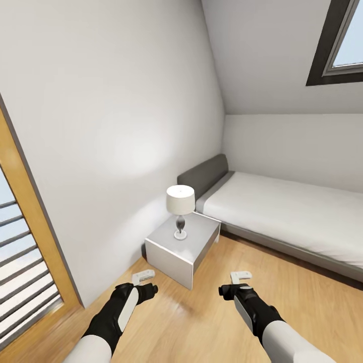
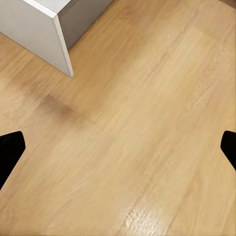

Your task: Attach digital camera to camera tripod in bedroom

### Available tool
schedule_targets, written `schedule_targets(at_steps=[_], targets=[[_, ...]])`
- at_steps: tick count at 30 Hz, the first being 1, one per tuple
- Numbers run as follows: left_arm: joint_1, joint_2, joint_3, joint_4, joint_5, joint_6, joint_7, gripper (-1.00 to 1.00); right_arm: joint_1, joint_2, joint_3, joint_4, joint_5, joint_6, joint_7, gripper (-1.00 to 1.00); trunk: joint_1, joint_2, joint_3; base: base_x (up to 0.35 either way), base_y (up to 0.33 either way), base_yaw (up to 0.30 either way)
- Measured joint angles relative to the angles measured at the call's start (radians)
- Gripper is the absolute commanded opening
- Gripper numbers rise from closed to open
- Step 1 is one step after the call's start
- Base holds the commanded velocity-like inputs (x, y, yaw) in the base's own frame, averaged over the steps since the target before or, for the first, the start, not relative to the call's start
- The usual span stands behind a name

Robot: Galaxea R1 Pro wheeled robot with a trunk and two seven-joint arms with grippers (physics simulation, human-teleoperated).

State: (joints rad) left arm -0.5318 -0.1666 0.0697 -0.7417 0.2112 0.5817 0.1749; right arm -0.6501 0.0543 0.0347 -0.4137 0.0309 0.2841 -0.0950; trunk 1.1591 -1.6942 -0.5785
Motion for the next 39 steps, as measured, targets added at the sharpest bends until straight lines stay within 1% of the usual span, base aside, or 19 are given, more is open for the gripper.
schedule_targets(at_steps=[2,5,6,7,10,12,18,26,39], targets=[[0.000,0.001,0.001,-0.001,0.000,0.000,0.000,1.00,0.000,0.000,0.000,0.000,0.000,0.000,0.000,1.00,0.008,-0.014,-0.006,0.000,0.000,0.000],[0.000,0.019,0.005,-0.001,-0.001,0.001,0.001,1.00,0.000,0.001,0.001,0.000,0.001,0.001,0.001,1.00,0.019,-0.035,-0.016,0.000,0.000,0.000],[0.000,0.030,0.006,-0.001,-0.002,0.001,0.001,1.00,0.000,0.001,0.001,0.000,0.002,0.002,0.001,1.00,0.023,-0.042,-0.019,0.000,0.000,0.000],[0.000,0.036,0.006,-0.001,0.000,0.001,0.001,1.00,0.000,0.001,0.001,0.000,0.002,0.003,0.002,1.00,0.027,-0.049,-0.022,0.000,0.000,0.000],[0.000,0.049,0.007,0.000,0.001,0.001,0.001,1.00,0.000,0.001,0.001,0.000,0.000,0.013,0.002,1.00,0.038,-0.070,-0.031,0.000,0.000,0.000],[0.000,0.053,0.007,0.000,0.001,0.002,0.001,1.00,0.000,0.001,0.001,0.000,0.000,0.018,0.002,1.00,0.046,-0.084,-0.038,0.000,0.000,0.000],[0.000,0.057,0.009,0.001,0.002,0.002,0.001,1.00,0.000,0.004,0.001,0.001,-0.002,0.024,0.001,1.00,0.069,-0.126,-0.056,0.000,0.000,0.000],[0.000,0.058,0.020,0.002,0.002,0.002,0.001,1.00,0.000,0.005,0.002,0.001,-0.001,0.026,0.001,1.00,0.100,-0.182,-0.081,0.000,0.000,0.000],[0.000,0.058,0.021,0.002,0.002,0.002,0.001,1.00,0.000,0.007,0.002,0.001,0.011,0.025,0.000,1.00,0.150,-0.273,-0.122,0.000,0.000,0.000]])
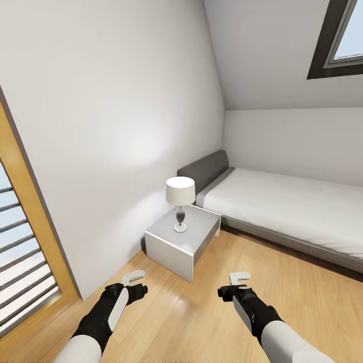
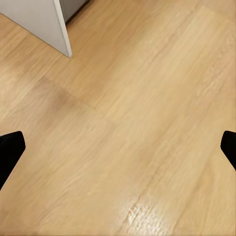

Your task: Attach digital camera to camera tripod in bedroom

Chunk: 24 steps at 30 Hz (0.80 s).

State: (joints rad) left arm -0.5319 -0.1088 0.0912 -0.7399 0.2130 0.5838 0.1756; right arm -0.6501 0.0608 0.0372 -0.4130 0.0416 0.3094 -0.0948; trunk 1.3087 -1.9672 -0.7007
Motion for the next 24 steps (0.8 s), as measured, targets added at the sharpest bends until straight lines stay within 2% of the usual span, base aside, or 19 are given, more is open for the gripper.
schedule_targets(at_steps=[24], targets=[[0.000,0.004,0.000,0.002,-0.003,-0.001,0.000,1.00,0.000,0.000,-0.001,0.001,-0.005,0.004,-0.002,1.00,0.092,-0.168,-0.075,0.000,0.000,0.000]])
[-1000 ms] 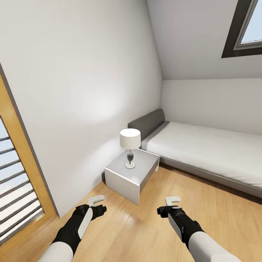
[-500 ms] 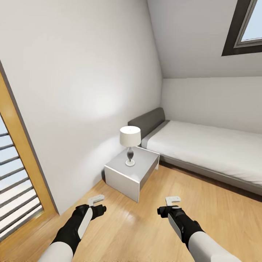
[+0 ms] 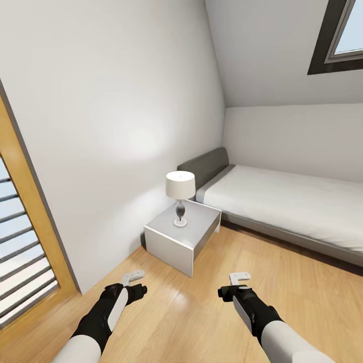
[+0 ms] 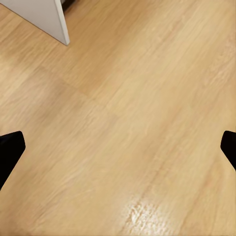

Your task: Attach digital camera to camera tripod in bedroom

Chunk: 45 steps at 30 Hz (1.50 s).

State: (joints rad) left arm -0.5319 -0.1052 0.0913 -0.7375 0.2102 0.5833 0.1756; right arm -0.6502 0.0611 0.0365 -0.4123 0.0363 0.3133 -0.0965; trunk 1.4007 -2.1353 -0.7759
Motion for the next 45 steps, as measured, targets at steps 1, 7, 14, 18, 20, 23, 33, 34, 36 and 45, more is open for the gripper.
schedule_targets(at_steps=[1,7,14,18,20,23,33,34,36,45], targets=[[0.000,0.000,0.000,-0.001,0.000,0.000,0.000,1.00,0.000,-0.001,0.000,0.000,0.000,0.000,0.000,1.00,0.004,-0.007,-0.003,0.000,0.000,0.000],[0.000,-0.001,0.000,-0.003,0.001,0.000,-0.001,1.00,0.000,-0.002,0.000,0.000,-0.002,0.001,0.001,1.00,0.027,-0.049,-0.022,0.000,0.000,0.000],[0.000,-0.001,-0.001,-0.015,0.002,0.002,-0.001,1.00,0.000,-0.002,0.000,0.000,-0.003,0.002,0.001,1.00,0.054,-0.098,-0.044,0.000,0.000,0.000],[0.000,-0.002,-0.002,-0.042,0.002,0.005,-0.001,1.00,0.000,-0.003,0.000,0.000,-0.003,0.002,0.001,1.00,0.069,-0.126,-0.056,0.000,0.000,0.000],[0.000,-0.002,-0.002,-0.051,0.002,0.006,-0.001,1.00,0.000,-0.003,0.000,0.000,-0.003,0.004,0.001,1.00,0.077,-0.140,-0.063,0.000,0.000,0.000],[0.000,-0.002,-0.002,-0.062,0.001,0.007,0.000,1.00,0.000,-0.004,0.000,0.000,-0.004,0.024,0.002,1.00,0.088,-0.161,-0.072,0.000,0.000,0.000],[0.000,-0.003,-0.003,-0.079,0.002,0.010,0.000,1.00,0.000,-0.002,-0.001,-0.004,-0.004,0.115,0.027,1.00,0.127,-0.231,-0.103,0.000,0.000,0.000],[0.000,-0.003,-0.004,-0.081,0.002,0.012,0.000,1.00,0.000,-0.003,-0.001,-0.007,-0.005,0.121,0.032,1.00,0.130,-0.238,-0.107,0.000,0.000,0.000],[0.000,-0.003,-0.004,-0.082,0.002,0.013,0.000,1.00,0.000,-0.004,-0.001,-0.009,-0.005,0.126,0.039,1.00,0.138,-0.252,-0.113,0.000,0.000,0.000],[0.000,-0.003,-0.002,-0.083,0.002,0.015,0.000,1.00,0.000,-0.007,-0.002,-0.011,-0.006,0.136,0.093,1.00,0.173,-0.315,-0.141,0.000,0.000,0.000]])
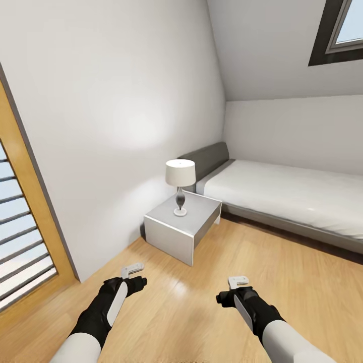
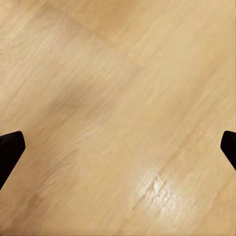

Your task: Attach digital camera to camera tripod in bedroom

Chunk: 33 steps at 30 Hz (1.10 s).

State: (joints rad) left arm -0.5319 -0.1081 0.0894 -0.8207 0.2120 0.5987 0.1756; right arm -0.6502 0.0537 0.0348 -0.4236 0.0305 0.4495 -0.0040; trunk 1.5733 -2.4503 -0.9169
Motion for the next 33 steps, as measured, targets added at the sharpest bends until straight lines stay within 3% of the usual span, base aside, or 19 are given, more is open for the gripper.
schedule_targets(at_steps=[7,20,33], targets=[[0.000,0.000,0.000,0.001,0.000,0.000,0.000,1.00,0.000,-0.002,0.000,0.001,0.000,0.020,0.067,1.00,0.027,-0.049,-0.022,0.000,0.000,0.000],[0.000,0.000,0.001,0.004,0.000,0.000,0.000,1.00,0.000,-0.003,-0.001,0.004,0.000,0.035,0.132,1.00,0.033,-0.052,-0.072,0.000,0.000,0.000],[0.000,0.000,0.001,0.014,0.002,0.000,-0.001,1.00,0.000,-0.002,0.001,0.007,0.000,0.036,0.137,1.00,0.039,-0.055,-0.123,0.000,0.000,0.000]])
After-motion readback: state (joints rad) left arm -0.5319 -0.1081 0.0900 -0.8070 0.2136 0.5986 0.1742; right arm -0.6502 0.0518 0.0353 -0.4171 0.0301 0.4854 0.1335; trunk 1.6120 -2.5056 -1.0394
